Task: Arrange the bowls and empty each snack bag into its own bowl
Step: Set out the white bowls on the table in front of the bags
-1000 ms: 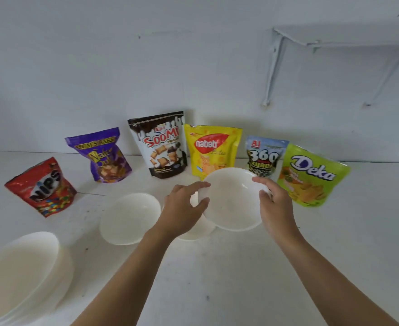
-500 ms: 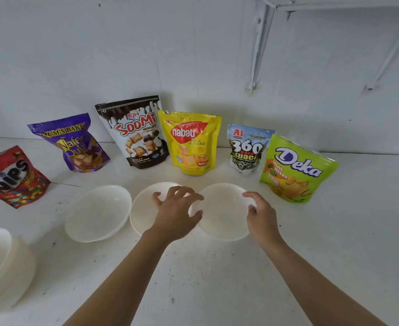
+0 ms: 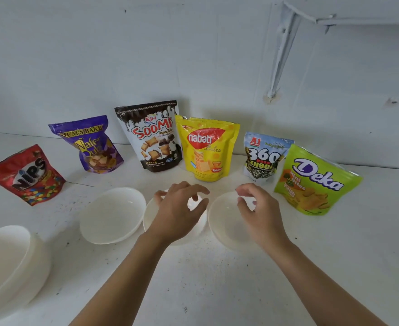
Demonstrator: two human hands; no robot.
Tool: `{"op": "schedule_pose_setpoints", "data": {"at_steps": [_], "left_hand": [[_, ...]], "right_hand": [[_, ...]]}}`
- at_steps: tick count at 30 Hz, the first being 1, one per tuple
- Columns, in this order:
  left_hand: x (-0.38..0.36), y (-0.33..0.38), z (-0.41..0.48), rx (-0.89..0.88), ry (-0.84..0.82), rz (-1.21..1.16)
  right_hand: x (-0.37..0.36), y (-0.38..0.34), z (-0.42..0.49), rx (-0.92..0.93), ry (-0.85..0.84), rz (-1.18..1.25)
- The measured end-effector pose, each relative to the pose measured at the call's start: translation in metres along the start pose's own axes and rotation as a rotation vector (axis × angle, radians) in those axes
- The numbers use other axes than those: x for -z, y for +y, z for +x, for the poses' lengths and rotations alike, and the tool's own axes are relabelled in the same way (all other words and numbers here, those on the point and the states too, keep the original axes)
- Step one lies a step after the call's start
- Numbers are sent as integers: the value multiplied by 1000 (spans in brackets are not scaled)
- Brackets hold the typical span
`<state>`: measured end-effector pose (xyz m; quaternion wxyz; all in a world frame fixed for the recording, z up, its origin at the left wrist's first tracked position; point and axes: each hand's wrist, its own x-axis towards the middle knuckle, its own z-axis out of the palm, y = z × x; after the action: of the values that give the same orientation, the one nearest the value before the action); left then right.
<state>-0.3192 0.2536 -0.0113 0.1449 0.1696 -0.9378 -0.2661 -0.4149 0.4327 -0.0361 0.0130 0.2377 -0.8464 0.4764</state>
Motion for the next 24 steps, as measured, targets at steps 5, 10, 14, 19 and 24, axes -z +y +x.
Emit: {"op": "schedule_pose_setpoints", "data": {"at_steps": [5,10,14,19,24], "left_hand": [[58,-18,-18,101,122,-99],[125,-69,-54,223,314,-123],[175,-121,-94,269,453,-95],[216,-189,-138,370,538,16],[228,-250,-171,600,436,215]], "right_hand": [[-31,-51,0,39,-66,127],[-84,-117,-6,159,-130,211],[-137,-165,-15,262,-229,249],[-203,-210,-34,317,-362,269],[-264,-230,-57,336,-564,184]]}}
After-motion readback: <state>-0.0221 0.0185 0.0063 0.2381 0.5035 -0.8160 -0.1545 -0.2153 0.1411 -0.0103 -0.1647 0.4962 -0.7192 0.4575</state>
